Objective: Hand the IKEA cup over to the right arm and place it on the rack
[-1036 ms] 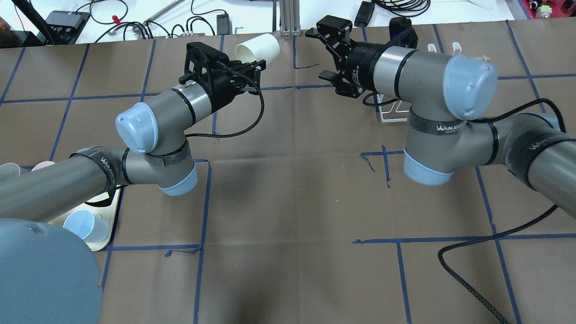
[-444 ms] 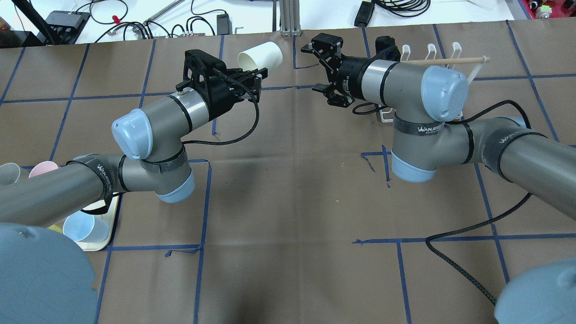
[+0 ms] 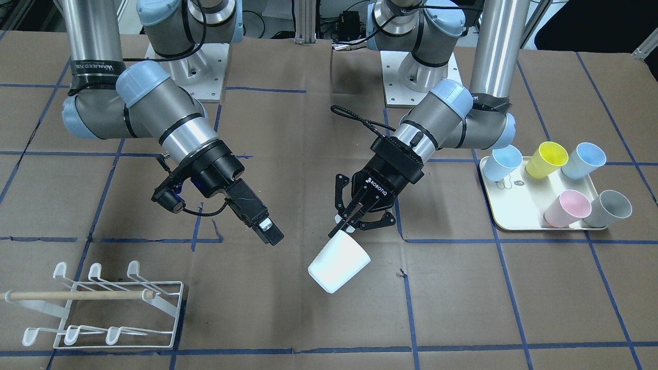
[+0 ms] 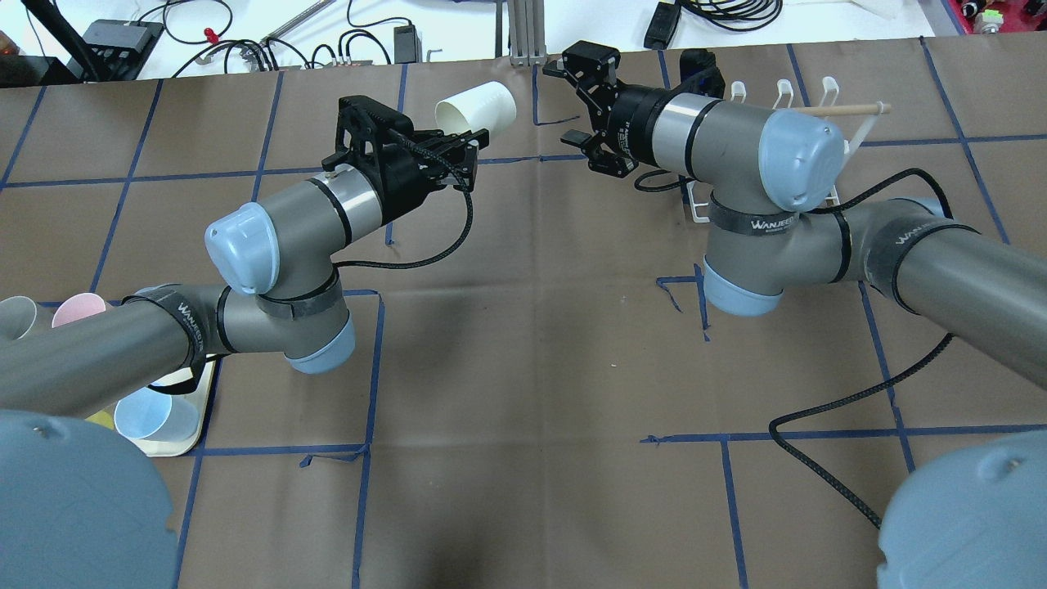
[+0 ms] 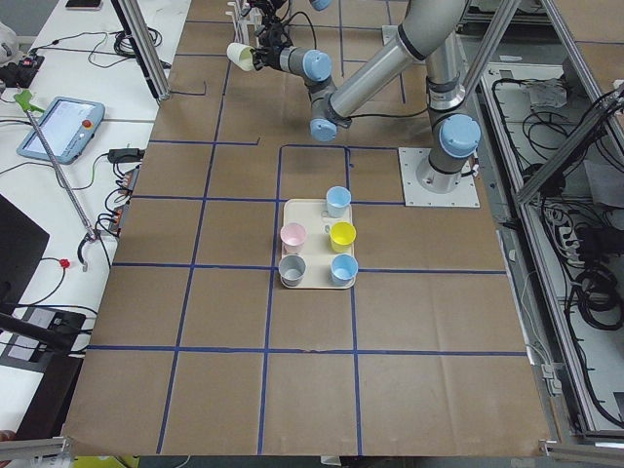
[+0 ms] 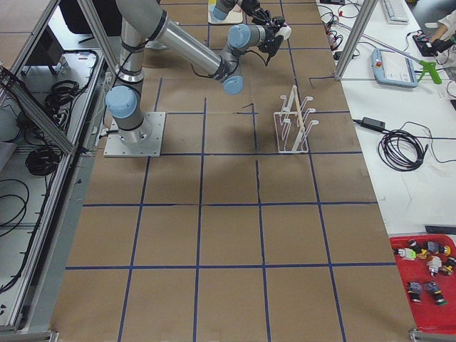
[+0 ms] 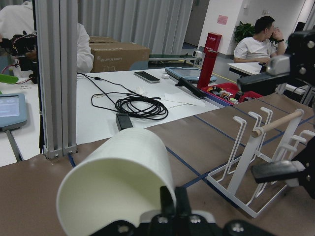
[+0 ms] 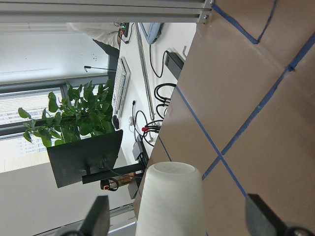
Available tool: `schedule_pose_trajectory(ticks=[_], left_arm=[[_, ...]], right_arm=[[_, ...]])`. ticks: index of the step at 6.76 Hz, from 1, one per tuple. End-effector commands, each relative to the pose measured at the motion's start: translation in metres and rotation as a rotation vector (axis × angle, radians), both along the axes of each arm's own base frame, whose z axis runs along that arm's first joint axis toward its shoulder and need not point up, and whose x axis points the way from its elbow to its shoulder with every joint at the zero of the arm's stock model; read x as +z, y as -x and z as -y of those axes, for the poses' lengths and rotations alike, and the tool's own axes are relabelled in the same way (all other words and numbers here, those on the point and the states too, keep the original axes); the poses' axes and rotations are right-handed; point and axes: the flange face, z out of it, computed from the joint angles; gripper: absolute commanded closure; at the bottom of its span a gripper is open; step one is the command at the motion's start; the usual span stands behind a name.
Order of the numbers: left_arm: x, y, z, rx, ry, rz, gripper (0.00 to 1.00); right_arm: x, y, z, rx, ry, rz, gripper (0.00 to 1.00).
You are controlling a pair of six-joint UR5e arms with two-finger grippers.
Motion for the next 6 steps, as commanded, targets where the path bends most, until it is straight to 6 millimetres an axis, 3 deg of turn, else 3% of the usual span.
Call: schedule_pose_trajectory(ticks=[1,3,4,6], left_arm=[[-0.001,0.003,-0.002,-0.005,-0.006,-0.005,0.99],[0.001,0.019,-0.008,-0.025,-0.009,-0.011,0.99],[0.001,0.019,-0.008,-0.025,-0.009,-0.010,0.99],[0.001,0.019,-0.008,-0.023,-0.010,-0.011,0.99]], right_arm=[[-0.017,-0.016,0.002,-0.065,-0.041,0.147,0.07],[-0.034,-0.037,0.019,-0.084,-0.045,0.136,0.07],[-0.046,-0.040,0.023,-0.093,-0.054,0.129,0.07],[-0.049,-0.040,0.021,-0.097,-0.053,0.126,0.05]])
